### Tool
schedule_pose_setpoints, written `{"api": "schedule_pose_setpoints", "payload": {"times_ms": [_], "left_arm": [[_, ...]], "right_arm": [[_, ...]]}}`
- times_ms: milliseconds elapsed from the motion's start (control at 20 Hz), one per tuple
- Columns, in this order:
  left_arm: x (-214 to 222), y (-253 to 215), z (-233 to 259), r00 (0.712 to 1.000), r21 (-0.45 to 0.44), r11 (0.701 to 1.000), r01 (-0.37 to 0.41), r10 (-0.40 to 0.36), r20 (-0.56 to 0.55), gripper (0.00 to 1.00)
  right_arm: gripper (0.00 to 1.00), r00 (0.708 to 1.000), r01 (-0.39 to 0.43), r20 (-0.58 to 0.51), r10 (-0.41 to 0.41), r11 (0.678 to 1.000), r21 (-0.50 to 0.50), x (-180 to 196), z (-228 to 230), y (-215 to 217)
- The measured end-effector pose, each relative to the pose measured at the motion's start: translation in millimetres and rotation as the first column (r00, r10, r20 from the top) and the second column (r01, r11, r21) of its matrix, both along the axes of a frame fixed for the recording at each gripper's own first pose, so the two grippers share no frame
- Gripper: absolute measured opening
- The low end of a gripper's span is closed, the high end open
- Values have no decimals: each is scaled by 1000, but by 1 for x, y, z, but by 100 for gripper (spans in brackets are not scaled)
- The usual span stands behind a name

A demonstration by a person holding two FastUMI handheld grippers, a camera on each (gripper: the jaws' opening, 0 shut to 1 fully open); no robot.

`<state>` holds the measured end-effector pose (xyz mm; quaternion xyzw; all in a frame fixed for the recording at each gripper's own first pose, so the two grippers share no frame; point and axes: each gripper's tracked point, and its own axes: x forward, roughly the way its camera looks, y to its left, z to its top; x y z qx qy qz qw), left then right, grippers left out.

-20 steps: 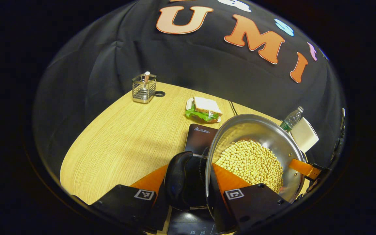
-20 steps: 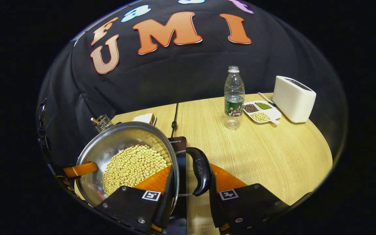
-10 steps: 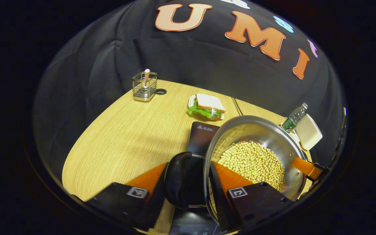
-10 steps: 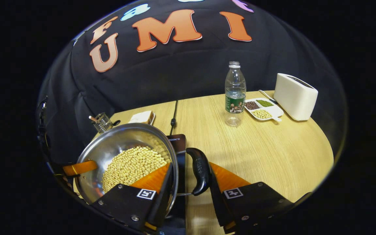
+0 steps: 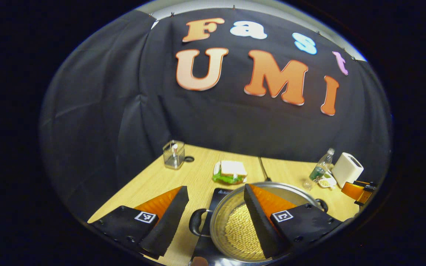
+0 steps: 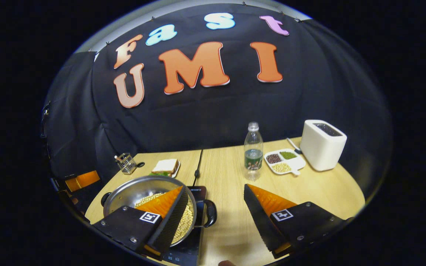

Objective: First push the handle of the pot to place it horizontally, then grasp the pot with both hands and set it on the induction cooktop.

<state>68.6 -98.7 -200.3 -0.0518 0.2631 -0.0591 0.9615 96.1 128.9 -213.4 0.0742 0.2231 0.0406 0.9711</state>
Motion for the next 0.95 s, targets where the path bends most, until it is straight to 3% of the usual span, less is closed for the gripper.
{"api": "schedule_pose_setpoints", "payload": {"times_ms": [250, 500, 750, 950], "left_arm": [[-1, -13, 96, 986, -25, 1000, 7, -2, 165, 98], [-10, -11, 177, 950, -95, 995, -34, 62, 305, 99], [-33, -5, 253, 896, -127, 991, -40, 92, 435, 99], [-47, -12, 278, 875, -169, 986, -12, 92, 475, 99]], "right_arm": [[93, 982, 40, 185, -27, 997, -62, -18, 99, -63], [94, 942, 104, 328, -66, 989, -102, -54, 178, -119], [94, 909, 121, 414, -54, 983, -137, -77, 221, -139], [99, 889, 138, 451, -73, 984, -111, -98, 239, -155]]}}
